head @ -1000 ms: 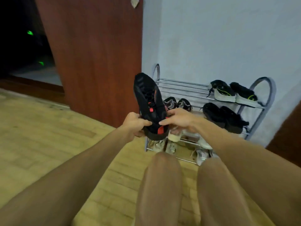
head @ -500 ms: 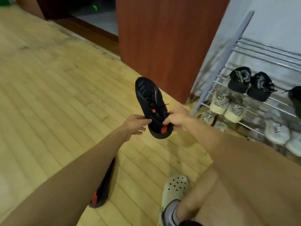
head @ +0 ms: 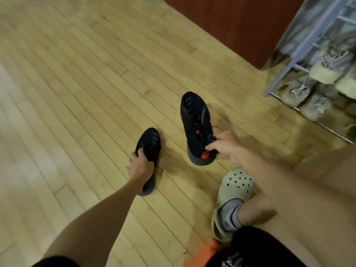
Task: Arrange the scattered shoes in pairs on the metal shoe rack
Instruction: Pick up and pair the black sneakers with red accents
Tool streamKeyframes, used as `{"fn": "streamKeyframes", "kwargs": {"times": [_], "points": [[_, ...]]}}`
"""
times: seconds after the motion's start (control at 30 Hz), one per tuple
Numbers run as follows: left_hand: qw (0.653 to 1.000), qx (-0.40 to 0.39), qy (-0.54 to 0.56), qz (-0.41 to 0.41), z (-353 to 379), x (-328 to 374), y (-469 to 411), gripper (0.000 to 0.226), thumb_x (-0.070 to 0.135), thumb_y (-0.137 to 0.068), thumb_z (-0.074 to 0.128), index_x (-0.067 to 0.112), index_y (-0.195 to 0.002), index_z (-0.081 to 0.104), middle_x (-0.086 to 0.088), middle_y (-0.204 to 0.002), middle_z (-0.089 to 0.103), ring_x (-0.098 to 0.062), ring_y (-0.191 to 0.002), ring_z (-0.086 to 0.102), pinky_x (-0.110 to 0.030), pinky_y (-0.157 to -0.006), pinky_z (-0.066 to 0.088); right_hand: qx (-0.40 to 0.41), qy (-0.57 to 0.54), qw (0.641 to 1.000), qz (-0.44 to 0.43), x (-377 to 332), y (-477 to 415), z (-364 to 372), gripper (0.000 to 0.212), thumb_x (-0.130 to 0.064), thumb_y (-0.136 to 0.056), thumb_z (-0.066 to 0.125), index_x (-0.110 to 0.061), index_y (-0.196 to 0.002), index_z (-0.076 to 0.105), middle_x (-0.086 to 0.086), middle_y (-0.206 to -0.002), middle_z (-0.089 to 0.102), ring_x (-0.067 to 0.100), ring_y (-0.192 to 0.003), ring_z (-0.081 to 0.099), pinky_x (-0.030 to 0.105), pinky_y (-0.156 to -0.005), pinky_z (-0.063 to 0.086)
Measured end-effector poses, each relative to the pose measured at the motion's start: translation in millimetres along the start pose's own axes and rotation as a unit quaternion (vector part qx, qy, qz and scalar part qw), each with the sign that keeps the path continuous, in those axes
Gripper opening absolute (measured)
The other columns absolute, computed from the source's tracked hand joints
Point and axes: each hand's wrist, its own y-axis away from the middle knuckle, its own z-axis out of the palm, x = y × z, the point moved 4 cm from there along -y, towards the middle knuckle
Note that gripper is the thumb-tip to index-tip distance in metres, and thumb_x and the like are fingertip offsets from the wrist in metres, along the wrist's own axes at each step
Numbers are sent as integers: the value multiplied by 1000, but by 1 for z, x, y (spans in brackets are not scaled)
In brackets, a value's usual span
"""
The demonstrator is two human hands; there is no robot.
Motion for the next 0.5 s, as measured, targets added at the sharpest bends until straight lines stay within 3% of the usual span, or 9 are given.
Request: {"fn": "streamKeyframes", "kwargs": {"times": [0.07, 0.13, 0.27, 0.4, 0.5], "points": [[996, -28, 37, -76, 5, -19, -5, 63, 26, -85, 57, 10, -140, 29, -20, -134, 40, -43, -121, 46, -53, -99, 44, -1, 17, 1000, 8, 15, 0, -3, 21, 0, -80, 72, -7, -101, 70, 10, -100, 71, 22, -84, 66, 26, -54, 54], [984, -66, 83, -141, 15, -33, -5, 65, 29, -83, 65, 6, -135, 32, -22, -129, 47, -42, -115, 52, -49, -93, 49, 0, 37, 999, 12, 28, -4, -5, 23, -4, -80, 73, -6, -102, 71, 10, -100, 71, 24, -87, 68, 29, -60, 57], [986, -52, 61, -146, 27, -52, -5, 73, 36, -77, 75, 4, -130, 36, -21, -122, 52, -40, -109, 56, -47, -87, 53, 6, 40, 999, 30, 49, -10, -4, 26, -7, -77, 76, -4, -102, 72, 13, -102, 73, 27, -91, 70, 36, -73, 61], [969, -84, 160, -168, 41, -56, 3, 56, 25, -84, 71, -1, -126, 45, -16, -117, 59, -29, -95, 56, -36, -72, 52, 21, 61, 997, 38, 60, -9, -4, 24, -11, -75, 78, -4, -97, 73, 13, -97, 73, 28, -85, 72, 38, -73, 62], [960, -100, 203, -167, 62, -47, 14, 55, 29, -83, 71, 2, -127, 50, -14, -119, 60, -27, -93, 57, -37, -73, 56, 9, 63, 997, 37, 64, -7, -2, 23, -11, -74, 79, -4, -95, 73, 13, -95, 74, 28, -82, 73, 39, -73, 62]]}}
